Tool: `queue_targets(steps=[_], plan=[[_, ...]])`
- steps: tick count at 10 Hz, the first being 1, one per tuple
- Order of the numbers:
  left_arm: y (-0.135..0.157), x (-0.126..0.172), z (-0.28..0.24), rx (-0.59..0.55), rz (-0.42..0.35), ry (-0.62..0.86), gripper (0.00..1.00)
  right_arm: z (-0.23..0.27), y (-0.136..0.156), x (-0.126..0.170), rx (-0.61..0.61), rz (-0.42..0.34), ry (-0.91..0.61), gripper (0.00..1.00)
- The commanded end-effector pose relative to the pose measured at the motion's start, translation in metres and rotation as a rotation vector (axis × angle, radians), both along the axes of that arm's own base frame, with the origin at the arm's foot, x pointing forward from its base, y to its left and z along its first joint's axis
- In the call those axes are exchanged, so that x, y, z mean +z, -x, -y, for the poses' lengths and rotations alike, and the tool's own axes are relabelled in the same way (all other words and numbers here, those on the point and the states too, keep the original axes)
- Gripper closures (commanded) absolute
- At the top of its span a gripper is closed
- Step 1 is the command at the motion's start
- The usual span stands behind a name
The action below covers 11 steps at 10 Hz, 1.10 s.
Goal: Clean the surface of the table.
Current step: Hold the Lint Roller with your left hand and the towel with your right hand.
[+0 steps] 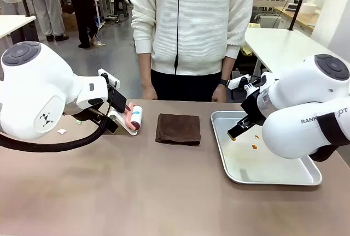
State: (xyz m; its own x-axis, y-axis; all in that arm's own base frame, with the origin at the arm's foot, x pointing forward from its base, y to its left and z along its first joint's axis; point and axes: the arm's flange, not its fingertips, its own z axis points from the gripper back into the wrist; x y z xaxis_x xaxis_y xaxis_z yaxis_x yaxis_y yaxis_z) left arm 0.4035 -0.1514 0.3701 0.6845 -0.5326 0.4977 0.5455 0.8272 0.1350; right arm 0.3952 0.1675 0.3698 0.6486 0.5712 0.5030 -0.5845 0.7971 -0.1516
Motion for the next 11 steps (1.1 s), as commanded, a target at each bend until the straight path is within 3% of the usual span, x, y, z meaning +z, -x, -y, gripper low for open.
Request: queue_targets(steps=[1,4,6,7,8,9,11], plan=[[0.000,0.000,0.000,-0.001,0.000,0.000,0.00,0.000,0.000,0.000,-0.001,0.000,-0.001,0.00],[0.000,0.000,0.000,0.000,0.000,0.000,0.00,0.000,0.000,0.000,0.000,0.000,0.000,0.00],[0.012,0.027,-0.006,-0.022,-0.215,0.134,0.00,0.014,0.018,0.022,-0.088,-0.229,-0.087,0.00],[0.017,0.043,-0.010,0.052,-0.345,0.151,0.00,0.024,0.027,0.038,-0.141,-0.331,-0.187,0.00],[0.021,0.054,-0.016,0.053,-0.405,0.222,0.00,0.031,0.037,0.051,-0.215,-0.395,-0.203,0.00],[0.024,0.062,-0.025,0.137,-0.416,0.244,0.00,0.041,0.049,0.063,-0.241,-0.411,-0.268,0.00],[0.041,0.087,-0.075,0.142,-0.393,0.462,0.00,0.077,0.086,0.079,-0.245,-0.424,-0.485,0.00]])
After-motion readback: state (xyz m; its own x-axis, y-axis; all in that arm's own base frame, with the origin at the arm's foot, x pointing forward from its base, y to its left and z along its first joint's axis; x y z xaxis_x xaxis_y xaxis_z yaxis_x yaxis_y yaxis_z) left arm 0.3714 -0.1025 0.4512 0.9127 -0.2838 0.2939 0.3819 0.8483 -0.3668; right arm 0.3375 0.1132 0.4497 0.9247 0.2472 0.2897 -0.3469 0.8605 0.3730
